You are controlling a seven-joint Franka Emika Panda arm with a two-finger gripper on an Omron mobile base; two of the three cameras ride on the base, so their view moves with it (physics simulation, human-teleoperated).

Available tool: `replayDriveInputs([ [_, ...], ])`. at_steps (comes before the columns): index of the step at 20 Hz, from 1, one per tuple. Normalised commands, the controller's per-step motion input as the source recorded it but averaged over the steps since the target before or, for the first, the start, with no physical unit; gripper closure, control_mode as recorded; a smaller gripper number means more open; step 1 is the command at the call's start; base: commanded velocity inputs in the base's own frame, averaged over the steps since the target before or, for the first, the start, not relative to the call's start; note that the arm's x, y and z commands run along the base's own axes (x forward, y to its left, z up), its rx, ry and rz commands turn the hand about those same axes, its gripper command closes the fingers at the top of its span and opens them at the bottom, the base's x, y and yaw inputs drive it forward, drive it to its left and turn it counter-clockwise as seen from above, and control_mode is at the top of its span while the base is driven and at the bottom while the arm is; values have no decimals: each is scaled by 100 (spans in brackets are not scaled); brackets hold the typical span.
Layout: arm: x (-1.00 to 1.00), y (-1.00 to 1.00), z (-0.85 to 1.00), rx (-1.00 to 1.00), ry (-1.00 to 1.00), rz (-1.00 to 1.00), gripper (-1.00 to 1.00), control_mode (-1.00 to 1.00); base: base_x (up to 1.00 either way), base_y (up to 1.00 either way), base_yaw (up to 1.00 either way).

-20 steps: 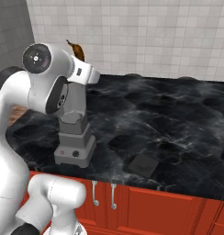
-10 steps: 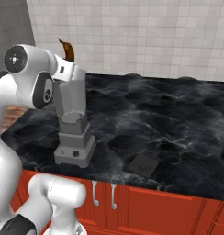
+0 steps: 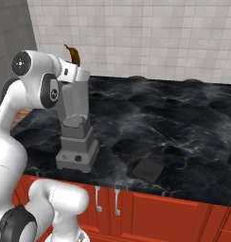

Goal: Open the blender lid, put the banana in the blender, close the lid, and start the blender.

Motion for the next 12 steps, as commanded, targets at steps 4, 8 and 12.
replayDriveInputs([
  [4, 27, 22, -11, -14, 6, 0, 100, -100, 0, 0, 0],
  [8, 21, 18, -17, -13, 5, 0, 100, -100, 0, 0, 0],
  [12, 20, 15, -19, -13, 5, 0, 100, -100, 0, 0, 0],
])
